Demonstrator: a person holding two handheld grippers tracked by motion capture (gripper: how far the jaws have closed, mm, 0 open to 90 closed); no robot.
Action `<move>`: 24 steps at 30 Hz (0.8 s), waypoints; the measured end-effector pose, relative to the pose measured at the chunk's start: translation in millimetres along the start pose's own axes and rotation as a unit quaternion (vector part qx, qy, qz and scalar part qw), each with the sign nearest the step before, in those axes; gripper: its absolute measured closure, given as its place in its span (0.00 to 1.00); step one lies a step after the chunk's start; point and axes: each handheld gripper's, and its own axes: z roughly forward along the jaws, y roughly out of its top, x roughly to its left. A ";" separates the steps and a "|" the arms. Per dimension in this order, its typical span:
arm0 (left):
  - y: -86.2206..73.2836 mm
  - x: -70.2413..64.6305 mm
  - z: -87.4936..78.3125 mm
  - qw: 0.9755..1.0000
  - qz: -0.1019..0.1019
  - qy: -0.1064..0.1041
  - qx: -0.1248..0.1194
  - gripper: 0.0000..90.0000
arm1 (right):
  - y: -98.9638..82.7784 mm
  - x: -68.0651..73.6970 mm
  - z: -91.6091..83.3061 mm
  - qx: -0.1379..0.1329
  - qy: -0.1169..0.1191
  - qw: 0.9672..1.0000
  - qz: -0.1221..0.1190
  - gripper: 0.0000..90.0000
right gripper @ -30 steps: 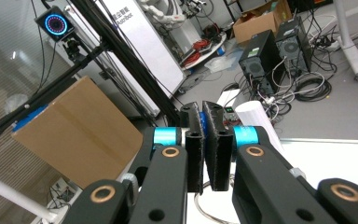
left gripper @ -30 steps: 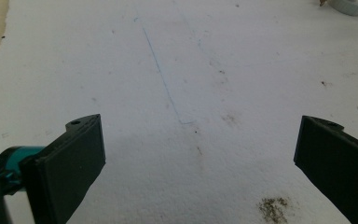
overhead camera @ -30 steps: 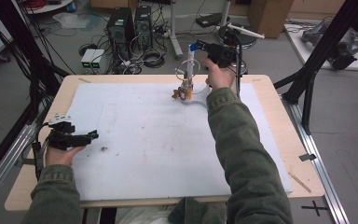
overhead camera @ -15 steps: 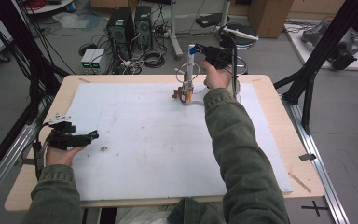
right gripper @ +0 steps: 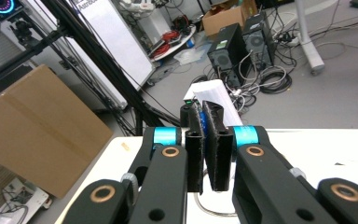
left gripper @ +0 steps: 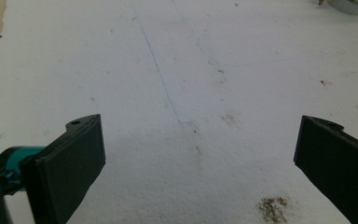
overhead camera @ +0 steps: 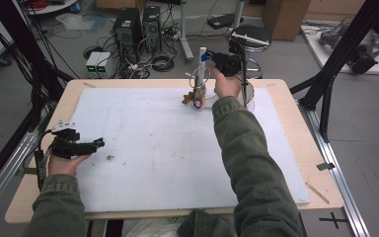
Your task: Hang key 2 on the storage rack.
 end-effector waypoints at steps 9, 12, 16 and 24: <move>0.1 -0.1 -0.4 1.000 0.002 0.000 0.002 0.03 | 3.1 -1.9 -12.9 -0.001 0.027 0.999 0.025 0.56; 0.0 0.0 -0.2 1.000 0.002 0.001 0.002 0.03 | 6.7 -1.9 -24.0 -0.006 0.029 0.999 0.014 0.40; 0.0 -0.2 -0.1 1.000 0.001 0.000 0.003 0.03 | 8.3 -4.4 -28.6 0.009 0.036 0.999 0.011 0.30; -0.1 -0.9 -0.1 1.000 0.002 0.000 0.002 0.03 | -5.1 -4.6 -36.4 0.032 -0.018 0.994 -0.101 0.07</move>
